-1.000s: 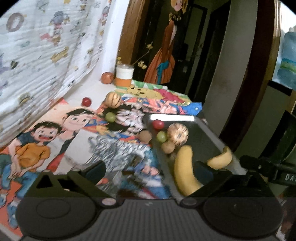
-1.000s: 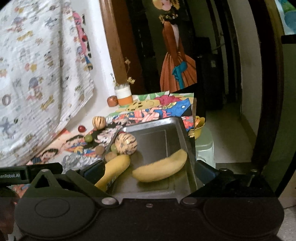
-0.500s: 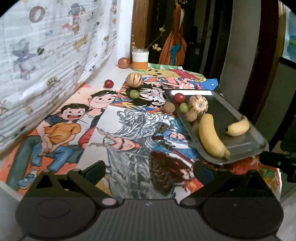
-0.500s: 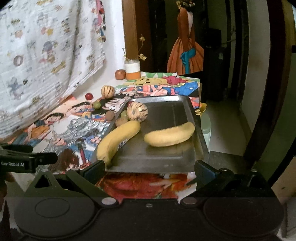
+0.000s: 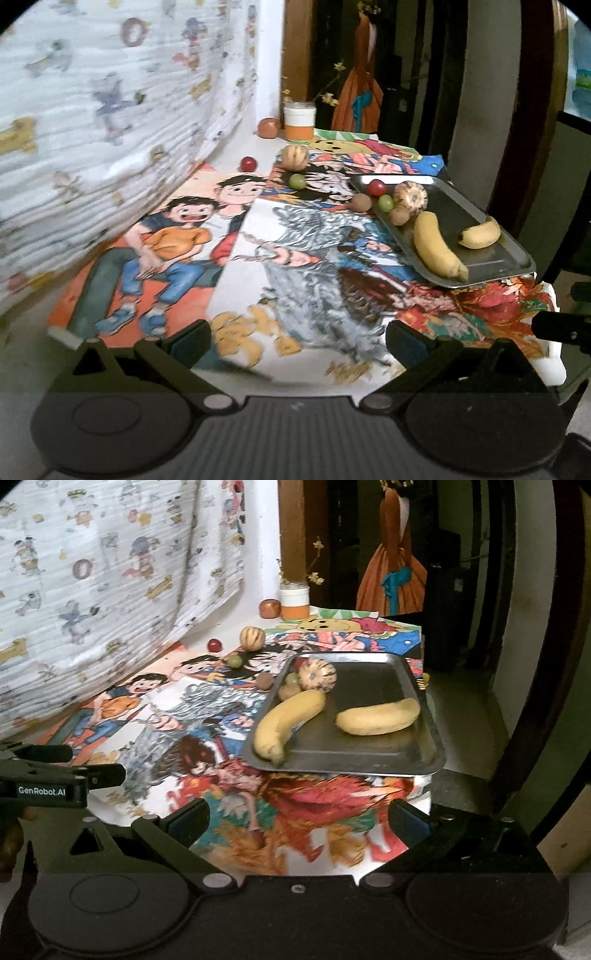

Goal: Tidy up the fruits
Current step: 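Withdraw both open tools from the tray back over the fruit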

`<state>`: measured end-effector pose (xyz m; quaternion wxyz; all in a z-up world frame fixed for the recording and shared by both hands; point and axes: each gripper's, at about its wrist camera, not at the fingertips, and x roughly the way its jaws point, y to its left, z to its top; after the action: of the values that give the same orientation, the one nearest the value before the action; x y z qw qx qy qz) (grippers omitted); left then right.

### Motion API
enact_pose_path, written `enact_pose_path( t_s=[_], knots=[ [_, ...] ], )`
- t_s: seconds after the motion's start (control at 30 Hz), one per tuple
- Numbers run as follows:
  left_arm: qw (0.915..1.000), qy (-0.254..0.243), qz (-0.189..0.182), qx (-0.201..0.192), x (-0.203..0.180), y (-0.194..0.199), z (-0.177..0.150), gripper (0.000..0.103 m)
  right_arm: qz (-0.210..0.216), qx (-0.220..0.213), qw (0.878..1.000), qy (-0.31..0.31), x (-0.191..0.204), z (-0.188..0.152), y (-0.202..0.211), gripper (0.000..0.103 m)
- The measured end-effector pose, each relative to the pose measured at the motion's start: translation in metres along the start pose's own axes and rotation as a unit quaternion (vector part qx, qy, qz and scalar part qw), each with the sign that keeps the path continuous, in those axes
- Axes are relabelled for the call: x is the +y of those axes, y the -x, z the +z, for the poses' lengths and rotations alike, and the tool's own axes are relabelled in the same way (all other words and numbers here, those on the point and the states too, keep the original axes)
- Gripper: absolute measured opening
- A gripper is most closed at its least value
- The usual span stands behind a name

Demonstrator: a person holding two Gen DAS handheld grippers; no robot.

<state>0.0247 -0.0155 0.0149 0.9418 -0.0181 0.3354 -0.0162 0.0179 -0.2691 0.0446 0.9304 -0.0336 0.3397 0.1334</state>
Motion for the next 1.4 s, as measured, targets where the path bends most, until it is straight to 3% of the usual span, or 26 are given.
enact_pose_path(
  t_s=[0.23, 0.47, 0.7, 0.83, 0.93, 1.07, 1.2, 1.4],
  knots=[
    [0.9992, 0.034, 0.021, -0.008, 0.033, 0.018, -0.007, 0.103, 0.073, 0.03, 0.996, -0.033, 0.002, 0.009, -0.005, 0.102],
    [0.997, 0.07, 0.03, 0.007, 0.066, 0.009, -0.004, 0.103, 0.16, 0.095, 0.976, -0.11, -0.009, 0.041, -0.036, 0.103],
    [0.9978, 0.059, 0.024, -0.017, 0.079, 0.001, 0.043, 0.103, 0.202, 0.086, 0.969, -0.114, -0.006, 0.114, -0.034, 0.103],
    [0.9979, 0.033, 0.018, -0.053, 0.077, 0.005, 0.075, 0.103, 0.219, 0.072, 0.965, -0.128, -0.008, 0.17, -0.02, 0.103],
    [0.9959, 0.039, 0.003, -0.081, 0.079, 0.007, 0.101, 0.103, 0.244, 0.058, 0.957, -0.144, -0.008, 0.208, -0.011, 0.103],
    [0.9927, 0.036, -0.011, -0.115, 0.08, 0.003, 0.137, 0.103, 0.253, 0.021, 0.962, -0.102, 0.003, 0.258, -0.005, 0.103],
    [0.9899, 0.014, -0.036, -0.136, 0.081, -0.014, 0.155, 0.103, 0.264, -0.003, 0.964, -0.044, 0.006, 0.288, -0.028, 0.103],
    [0.9914, -0.029, -0.052, -0.116, 0.07, -0.056, 0.163, 0.103, 0.281, 0.032, 0.959, -0.008, -0.005, 0.302, -0.1, 0.103]
  ],
)
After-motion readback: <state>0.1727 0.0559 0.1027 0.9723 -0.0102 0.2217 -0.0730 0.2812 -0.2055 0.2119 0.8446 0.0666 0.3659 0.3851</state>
